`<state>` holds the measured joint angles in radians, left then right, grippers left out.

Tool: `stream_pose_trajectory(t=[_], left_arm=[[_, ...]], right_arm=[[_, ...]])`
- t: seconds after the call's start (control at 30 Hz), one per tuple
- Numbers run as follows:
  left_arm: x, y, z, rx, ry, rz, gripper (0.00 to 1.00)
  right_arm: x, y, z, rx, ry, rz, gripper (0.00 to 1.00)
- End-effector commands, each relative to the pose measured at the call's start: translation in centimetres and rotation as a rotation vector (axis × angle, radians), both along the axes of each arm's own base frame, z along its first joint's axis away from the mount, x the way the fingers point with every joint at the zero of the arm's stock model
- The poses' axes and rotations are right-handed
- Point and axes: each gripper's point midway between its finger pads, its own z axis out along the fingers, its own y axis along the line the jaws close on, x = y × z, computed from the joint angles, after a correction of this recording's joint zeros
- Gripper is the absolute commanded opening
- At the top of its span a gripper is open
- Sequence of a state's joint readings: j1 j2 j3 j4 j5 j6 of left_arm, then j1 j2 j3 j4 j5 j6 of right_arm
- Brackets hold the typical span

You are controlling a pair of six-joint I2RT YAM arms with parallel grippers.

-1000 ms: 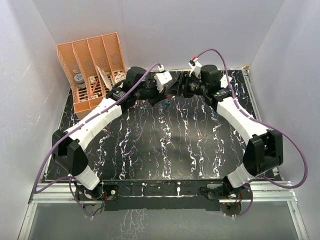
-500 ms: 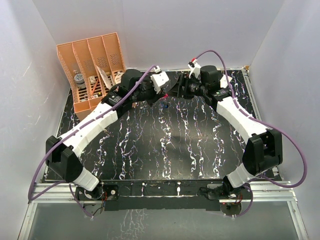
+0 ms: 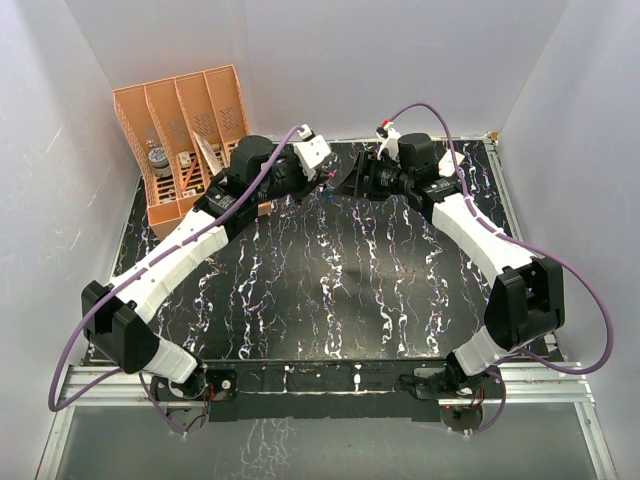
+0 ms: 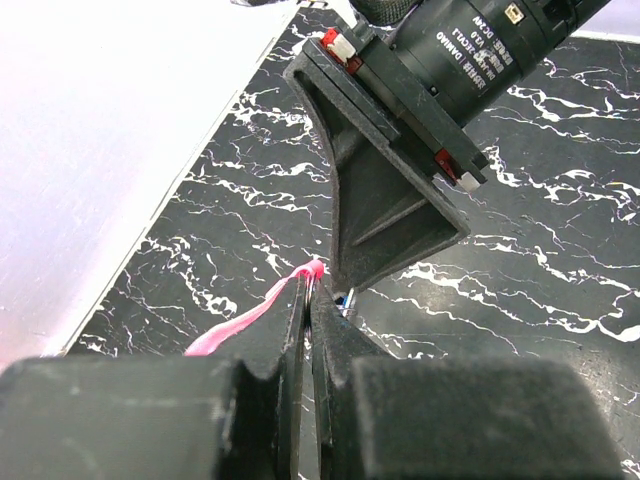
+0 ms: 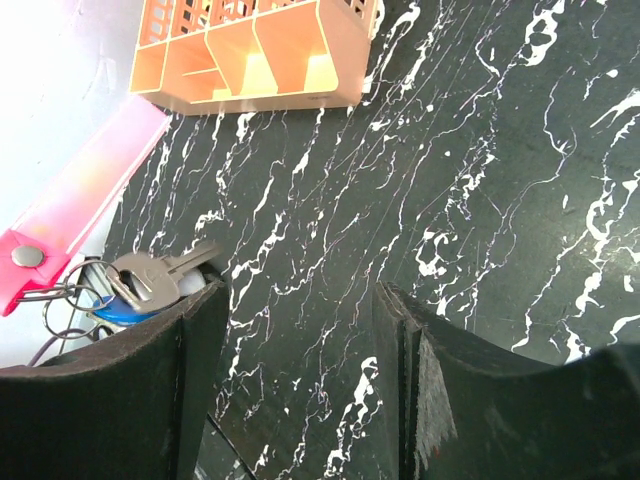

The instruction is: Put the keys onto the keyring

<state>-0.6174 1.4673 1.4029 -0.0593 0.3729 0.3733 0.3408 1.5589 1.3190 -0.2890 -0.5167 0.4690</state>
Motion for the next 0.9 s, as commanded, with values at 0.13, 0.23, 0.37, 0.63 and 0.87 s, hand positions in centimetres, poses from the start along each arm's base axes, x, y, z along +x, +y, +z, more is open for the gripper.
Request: stream_pose_trajectory(t=[0.13,0.23,0.37,0.63,0.87], left_arm=[[-1.0,0.7,3.0,-0.053,-0.072,0.001,0.0],[-1.2,0.7,3.1,-0.053,-0.076,-0.002,0.0],[-1.3,0.7,3.0,-0.054,-0.081,-0.01,0.0],[-2.3,0.4,2.1,-0.045,-0.076,-0.064,0.0],[-1.6,-1.0,-5.0,0.179,0.303,-0.104,0.0]], right_arm=[[0.4,-0.4,2.6,-0.001,-0.105,-0.031,0.57],[0.5,-0.5,2.8,-0.001,-0.113,-0.038,0.57],[0.7,-0.7,2.9,0.002,-0.116,-0.047,0.57],[1.4,-1.6,3.4,0.015,-0.132,-0.09,0.57],[3.0,-5.8,4.4,0.017,-0.148,-0.225,0.57]])
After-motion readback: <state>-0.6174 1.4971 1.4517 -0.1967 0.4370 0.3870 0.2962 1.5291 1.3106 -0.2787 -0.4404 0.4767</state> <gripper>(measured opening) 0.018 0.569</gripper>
